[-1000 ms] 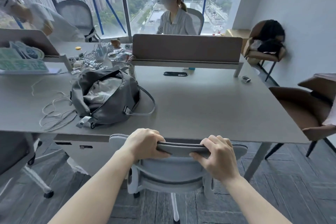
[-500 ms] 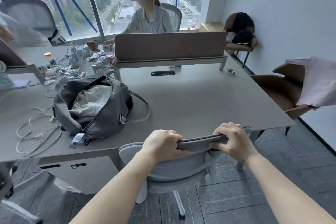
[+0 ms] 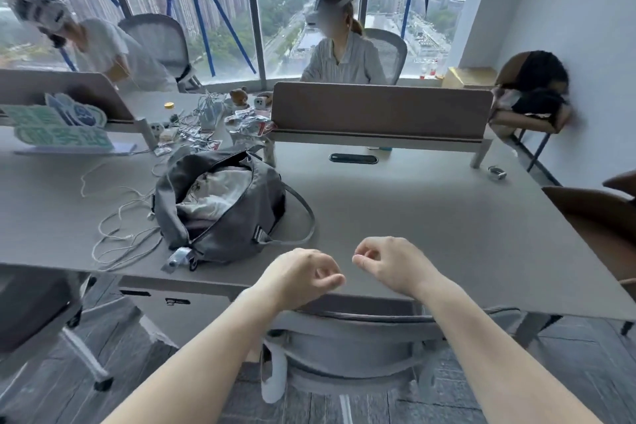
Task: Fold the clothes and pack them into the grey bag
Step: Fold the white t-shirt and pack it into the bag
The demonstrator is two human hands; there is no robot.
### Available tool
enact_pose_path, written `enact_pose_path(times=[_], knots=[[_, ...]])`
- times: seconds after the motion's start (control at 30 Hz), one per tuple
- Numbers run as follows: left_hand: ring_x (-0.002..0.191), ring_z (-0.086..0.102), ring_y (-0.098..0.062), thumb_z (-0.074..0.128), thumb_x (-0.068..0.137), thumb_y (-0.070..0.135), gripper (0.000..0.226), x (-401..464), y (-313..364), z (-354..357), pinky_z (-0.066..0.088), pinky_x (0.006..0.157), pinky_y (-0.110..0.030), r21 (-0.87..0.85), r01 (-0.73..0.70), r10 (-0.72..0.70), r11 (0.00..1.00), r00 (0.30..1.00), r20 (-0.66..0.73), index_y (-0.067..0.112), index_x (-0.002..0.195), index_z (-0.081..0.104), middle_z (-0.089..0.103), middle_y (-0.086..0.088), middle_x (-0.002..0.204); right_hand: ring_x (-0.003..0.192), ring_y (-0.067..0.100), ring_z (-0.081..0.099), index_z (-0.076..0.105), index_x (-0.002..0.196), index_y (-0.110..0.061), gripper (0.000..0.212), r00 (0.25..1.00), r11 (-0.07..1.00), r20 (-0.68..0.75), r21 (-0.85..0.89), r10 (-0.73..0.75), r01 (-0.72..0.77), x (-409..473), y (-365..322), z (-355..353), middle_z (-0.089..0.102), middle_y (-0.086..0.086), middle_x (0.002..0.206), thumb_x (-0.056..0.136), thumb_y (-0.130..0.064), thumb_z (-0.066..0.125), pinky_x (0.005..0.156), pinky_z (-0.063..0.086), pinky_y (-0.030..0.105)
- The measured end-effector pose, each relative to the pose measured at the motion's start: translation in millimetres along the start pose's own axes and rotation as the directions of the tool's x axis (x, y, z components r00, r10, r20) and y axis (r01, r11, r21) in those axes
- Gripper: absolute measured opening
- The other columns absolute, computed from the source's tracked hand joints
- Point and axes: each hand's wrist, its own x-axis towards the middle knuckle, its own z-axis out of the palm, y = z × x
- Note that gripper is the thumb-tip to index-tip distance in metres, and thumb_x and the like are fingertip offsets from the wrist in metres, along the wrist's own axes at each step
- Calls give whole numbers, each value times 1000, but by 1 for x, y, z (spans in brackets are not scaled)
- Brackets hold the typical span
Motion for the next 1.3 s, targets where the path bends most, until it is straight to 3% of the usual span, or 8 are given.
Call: enact_pose_path(times=[0.13,0.33,0.53,0.67,0.77,0.9,1.03,1.3], knots=[[92,62,-8,57,87,43,20,9,-53,-26,50,82,-28,23,230,-226,973,966,-126,33,100,70,66,13,98,90,11,61,67,96,-31,24,999,999,43,-43,-7,9,50,-31,14,67,-15,93,90,-47,51,80,52,33],[101,63,-17,58,88,34,22,19,-162,-75,51,88,-33,-123,478,-492,870,823,-285,26,103,72,71,5,105,95,15,60,64,99,-31,28,990,998,130,-44,54,-49,135,-87,49,66,-11,101,89,-52,48,82,51,34],[121,48,-35,55,91,36,48,44,-283,-120,39,102,-41,-210,660,-679,721,616,-399,16,134,52,53,-14,132,100,21,64,55,122,-30,58,950,959,162,53,267,-278,232,-145,98,68,-5,109,84,-69,36,82,47,34],[130,37,-39,51,94,37,63,73,-344,-141,31,108,-44,-199,744,-753,638,547,-367,7,146,35,39,-20,144,116,25,58,44,137,-21,76,895,895,140,87,423,-437,281,-163,130,61,1,128,85,-75,33,77,41,36],[130,40,-39,49,94,39,64,99,-374,-144,35,105,-44,-178,780,-795,600,555,-246,6,146,31,38,-19,145,111,27,59,50,127,-18,72,848,847,112,72,518,-527,302,-165,147,62,3,122,85,-75,37,77,42,36],[122,51,-38,45,96,38,49,122,-392,-134,42,95,-44,-94,794,-795,601,580,-177,7,133,40,45,-17,138,102,29,61,62,107,-16,42,837,834,60,69,544,-547,318,-152,159,66,5,113,95,-48,39,78,43,34],[111,57,-40,41,99,26,31,135,-396,-129,46,88,-44,-44,751,-727,659,620,-293,6,114,58,55,-17,124,90,29,56,59,91,-13,37,846,839,-46,172,531,-517,323,-138,155,67,10,106,100,-40,36,71,39,35],[95,57,-44,52,94,9,21,181,-327,-161,41,77,-43,-142,486,-483,863,706,-519,-7,89,64,60,-29,100,97,35,60,64,93,-10,34,847,866,-269,351,458,-357,311,-115,75,69,12,99,100,-36,42,74,44,38]])
